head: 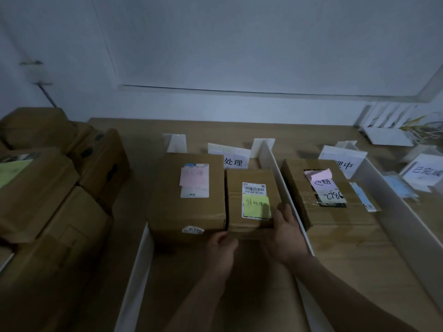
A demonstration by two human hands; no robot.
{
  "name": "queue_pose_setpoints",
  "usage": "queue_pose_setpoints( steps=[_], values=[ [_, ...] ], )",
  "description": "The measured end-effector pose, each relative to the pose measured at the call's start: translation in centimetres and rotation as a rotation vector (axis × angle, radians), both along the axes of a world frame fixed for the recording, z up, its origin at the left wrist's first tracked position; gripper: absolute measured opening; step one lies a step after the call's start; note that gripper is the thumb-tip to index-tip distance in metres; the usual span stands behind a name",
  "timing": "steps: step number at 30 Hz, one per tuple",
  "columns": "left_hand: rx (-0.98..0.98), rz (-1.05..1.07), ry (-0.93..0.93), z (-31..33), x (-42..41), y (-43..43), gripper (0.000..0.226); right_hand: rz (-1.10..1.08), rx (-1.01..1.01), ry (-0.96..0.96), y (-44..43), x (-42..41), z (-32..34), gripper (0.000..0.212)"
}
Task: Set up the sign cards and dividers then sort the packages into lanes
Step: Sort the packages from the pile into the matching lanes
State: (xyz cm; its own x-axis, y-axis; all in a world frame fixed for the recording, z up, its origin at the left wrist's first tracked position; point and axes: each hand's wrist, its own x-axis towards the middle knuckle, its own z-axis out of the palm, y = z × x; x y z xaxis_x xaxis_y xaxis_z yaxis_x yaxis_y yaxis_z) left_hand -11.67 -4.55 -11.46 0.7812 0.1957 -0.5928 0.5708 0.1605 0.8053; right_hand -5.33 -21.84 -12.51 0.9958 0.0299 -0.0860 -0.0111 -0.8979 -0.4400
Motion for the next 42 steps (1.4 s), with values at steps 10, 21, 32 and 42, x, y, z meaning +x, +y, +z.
queue_pose_setpoints(
  steps=[10,21,32,42],
  values=[
    [-0.013,0.032,-0.135,3.7,-4.6,3.7,0.029,-0.044,-0.078,-0.046,2.8,-6.3,5.0,0.1],
    [0.007,0.033,-0.248,8.2,-10.0,6.9,0.035,-0.036,-0.035,-0.148,5.4,-12.5,9.3,0.095],
    [0.146,0.111,-0.377,14.1,-18.5,8.0,0.011,0.031,0.019,-0.202,6.4,-19.4,13.4,0.096],
    [0.36,0.15,-0.439,18.0,-26.4,11.3,0.021,0.16,0.127,-0.244,9.9,-24.9,16.4,0.089]
  ],
)
